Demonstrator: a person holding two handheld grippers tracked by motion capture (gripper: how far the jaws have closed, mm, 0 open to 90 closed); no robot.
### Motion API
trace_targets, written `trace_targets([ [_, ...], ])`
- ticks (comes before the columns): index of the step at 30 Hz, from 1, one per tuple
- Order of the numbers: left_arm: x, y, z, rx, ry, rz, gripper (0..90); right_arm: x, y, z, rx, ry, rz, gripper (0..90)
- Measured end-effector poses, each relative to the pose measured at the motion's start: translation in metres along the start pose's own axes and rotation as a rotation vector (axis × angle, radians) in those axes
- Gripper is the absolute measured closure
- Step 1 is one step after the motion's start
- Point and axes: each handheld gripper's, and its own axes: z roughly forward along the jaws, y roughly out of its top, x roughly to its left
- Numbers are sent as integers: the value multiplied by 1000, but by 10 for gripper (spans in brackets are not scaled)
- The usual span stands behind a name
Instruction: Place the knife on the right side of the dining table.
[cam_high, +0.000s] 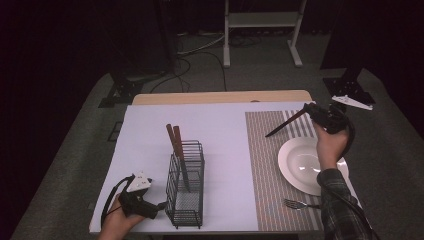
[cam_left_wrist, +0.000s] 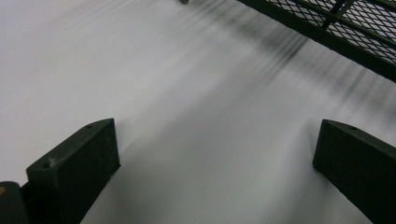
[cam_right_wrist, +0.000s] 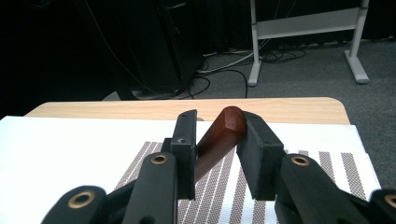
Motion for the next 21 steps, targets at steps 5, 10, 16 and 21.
trace_targets([
  [5,0,0,0,0,0,1,0,-5,-4,-1,6,-10,10,662],
  [10,0,0,0,0,0,0,0,-12,-8,-2,16,-19,28,646],
  [16,0,0,0,0,0,0,0,-21,-12,-2,50,-35,45,617],
  [21,0,0,0,0,0,0,0,-29,-16,-1,83,-40,65,597],
])
